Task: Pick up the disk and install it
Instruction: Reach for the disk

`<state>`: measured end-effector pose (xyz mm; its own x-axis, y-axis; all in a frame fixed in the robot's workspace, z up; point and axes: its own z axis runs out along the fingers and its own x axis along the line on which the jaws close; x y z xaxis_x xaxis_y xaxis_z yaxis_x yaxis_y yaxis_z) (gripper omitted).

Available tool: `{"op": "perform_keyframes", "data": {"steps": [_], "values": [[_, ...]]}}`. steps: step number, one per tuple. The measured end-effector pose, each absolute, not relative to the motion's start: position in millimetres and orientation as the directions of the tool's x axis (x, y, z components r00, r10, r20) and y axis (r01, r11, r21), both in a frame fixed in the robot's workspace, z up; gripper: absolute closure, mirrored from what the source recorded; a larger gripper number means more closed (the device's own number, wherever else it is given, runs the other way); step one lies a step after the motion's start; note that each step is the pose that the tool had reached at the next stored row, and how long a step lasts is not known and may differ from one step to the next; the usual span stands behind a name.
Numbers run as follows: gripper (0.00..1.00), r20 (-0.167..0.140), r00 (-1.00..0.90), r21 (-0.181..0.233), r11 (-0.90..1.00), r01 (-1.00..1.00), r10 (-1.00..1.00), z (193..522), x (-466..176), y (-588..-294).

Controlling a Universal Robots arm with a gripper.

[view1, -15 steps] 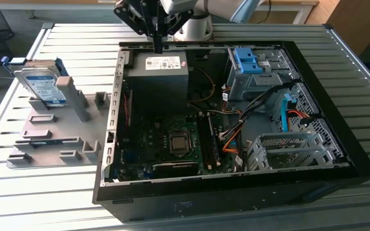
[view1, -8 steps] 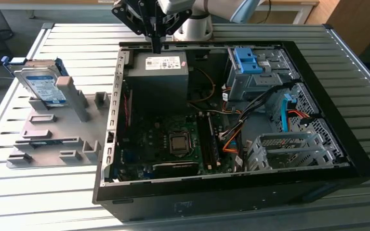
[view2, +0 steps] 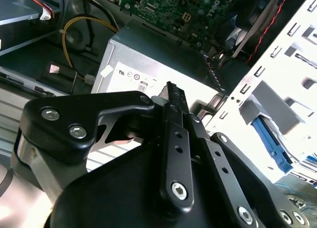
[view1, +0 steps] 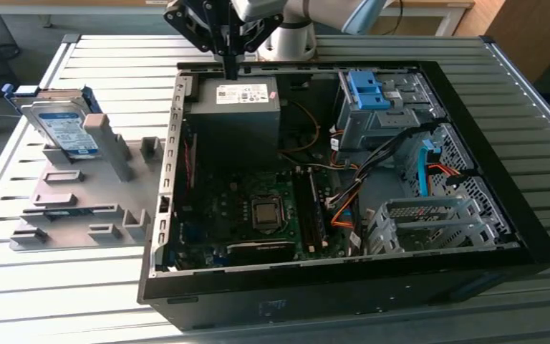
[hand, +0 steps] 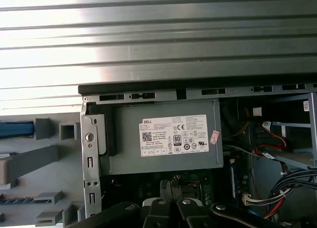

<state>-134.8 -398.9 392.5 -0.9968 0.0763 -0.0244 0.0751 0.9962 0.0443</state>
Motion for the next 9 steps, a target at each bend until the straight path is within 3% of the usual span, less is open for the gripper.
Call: {"op": "perform_keyframes", "data": {"steps": [9], "values": [[0.89,-0.024,-0.997,0.044,0.996,0.075,0.076,392.3,-137.2,-398.9]]}}
